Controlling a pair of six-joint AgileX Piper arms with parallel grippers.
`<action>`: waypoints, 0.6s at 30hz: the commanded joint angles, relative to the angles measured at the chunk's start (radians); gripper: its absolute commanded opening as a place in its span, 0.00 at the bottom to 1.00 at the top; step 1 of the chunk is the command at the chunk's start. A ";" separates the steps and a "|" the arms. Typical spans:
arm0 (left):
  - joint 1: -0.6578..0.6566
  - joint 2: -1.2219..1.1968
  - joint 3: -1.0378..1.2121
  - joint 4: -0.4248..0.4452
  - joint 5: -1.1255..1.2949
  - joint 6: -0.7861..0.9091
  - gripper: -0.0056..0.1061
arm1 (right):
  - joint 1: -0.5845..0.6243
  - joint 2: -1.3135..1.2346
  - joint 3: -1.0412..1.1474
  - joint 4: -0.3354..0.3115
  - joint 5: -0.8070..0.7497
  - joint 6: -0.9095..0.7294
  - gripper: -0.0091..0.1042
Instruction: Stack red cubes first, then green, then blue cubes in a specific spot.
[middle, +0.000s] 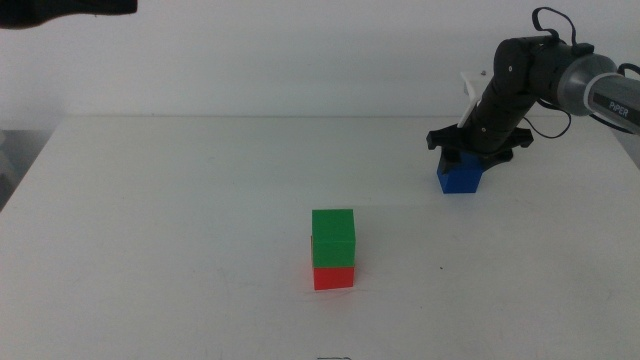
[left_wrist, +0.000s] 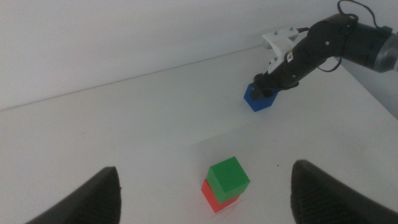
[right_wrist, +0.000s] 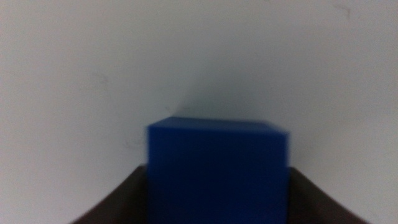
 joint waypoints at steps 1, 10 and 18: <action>-0.001 -0.012 -0.021 -0.009 -0.072 0.000 0.89 | -0.003 -0.075 -0.033 -0.006 -0.024 -0.015 0.17; -0.001 -0.012 -0.021 -0.006 -0.072 0.000 0.89 | 0.058 -0.324 0.182 -0.137 -0.003 0.099 0.07; -0.001 -0.009 -0.021 0.002 -0.072 0.000 0.89 | 0.238 -0.649 0.471 -0.294 -0.070 0.414 0.07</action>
